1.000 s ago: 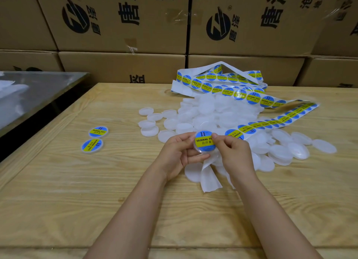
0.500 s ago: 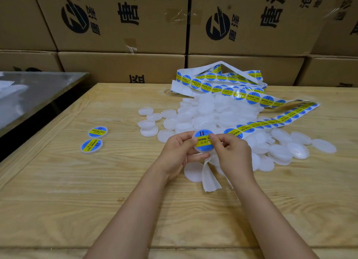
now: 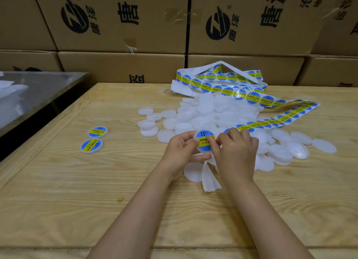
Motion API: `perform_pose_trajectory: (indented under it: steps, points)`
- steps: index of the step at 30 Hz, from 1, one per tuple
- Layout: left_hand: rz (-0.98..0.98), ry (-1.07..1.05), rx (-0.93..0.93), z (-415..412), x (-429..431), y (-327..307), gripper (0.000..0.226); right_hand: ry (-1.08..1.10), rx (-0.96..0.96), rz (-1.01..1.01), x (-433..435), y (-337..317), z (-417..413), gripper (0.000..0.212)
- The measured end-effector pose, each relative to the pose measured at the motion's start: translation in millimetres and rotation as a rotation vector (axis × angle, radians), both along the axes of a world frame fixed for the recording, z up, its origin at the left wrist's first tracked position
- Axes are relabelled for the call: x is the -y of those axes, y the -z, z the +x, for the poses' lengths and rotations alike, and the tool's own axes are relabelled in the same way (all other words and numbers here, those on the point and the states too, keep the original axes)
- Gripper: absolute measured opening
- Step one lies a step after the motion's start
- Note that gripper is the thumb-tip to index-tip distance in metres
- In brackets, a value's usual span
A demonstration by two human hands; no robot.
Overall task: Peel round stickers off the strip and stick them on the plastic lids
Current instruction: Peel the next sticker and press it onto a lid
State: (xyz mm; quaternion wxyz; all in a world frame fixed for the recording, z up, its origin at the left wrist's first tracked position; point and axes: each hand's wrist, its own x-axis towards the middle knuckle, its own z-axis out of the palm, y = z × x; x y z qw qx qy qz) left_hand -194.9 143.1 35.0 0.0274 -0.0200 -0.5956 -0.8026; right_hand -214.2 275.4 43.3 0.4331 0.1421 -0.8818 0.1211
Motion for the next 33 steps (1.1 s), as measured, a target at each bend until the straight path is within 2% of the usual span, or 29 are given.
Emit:
perform_pose_trajectory:
  steps: [3,5,9,11,13,16,20,26,30,33]
  points:
    - [0.069,-0.02,0.001,-0.1,2.9,-2.3,0.023,0.019,-0.009,0.021,-2.6,1.0,-3.1,0.032]
    - [0.136,-0.019,-0.007,-0.5,5.8,-4.9,0.022,-0.011,0.051,-0.059,-4.8,2.1,-6.1,0.028]
    - [0.209,0.025,-0.03,0.0,7.7,-8.8,0.021,-0.155,0.292,-0.443,-3.6,1.7,-7.7,0.015]
    - [0.2,0.059,-0.022,1.3,6.3,-8.3,0.022,-0.307,0.361,-0.633,-0.6,0.5,-4.6,0.022]
    - [0.178,0.101,-0.019,2.7,5.0,-7.2,0.023,-0.425,0.48,-0.709,5.2,-0.6,0.6,0.034]
    - [0.19,0.132,-0.013,3.7,2.8,-6.2,0.024,-0.477,0.577,-0.723,10.8,2.4,3.6,0.043]
    - [0.278,0.123,0.017,2.5,1.4,-5.0,0.028,-0.489,0.503,-0.691,11.2,2.2,2.5,0.036]
    - [0.305,0.151,0.038,2.6,-0.1,-3.1,0.027,-0.437,0.383,-0.693,11.2,2.6,1.9,0.017]
    - [0.273,0.19,0.044,3.1,-4.3,-2.7,0.027,-0.336,0.313,-0.692,8.6,3.0,-1.4,0.019]
    - [0.236,0.209,0.039,3.1,-7.3,-3.6,0.029,-0.311,0.356,-0.711,9.0,4.2,-3.3,0.022]
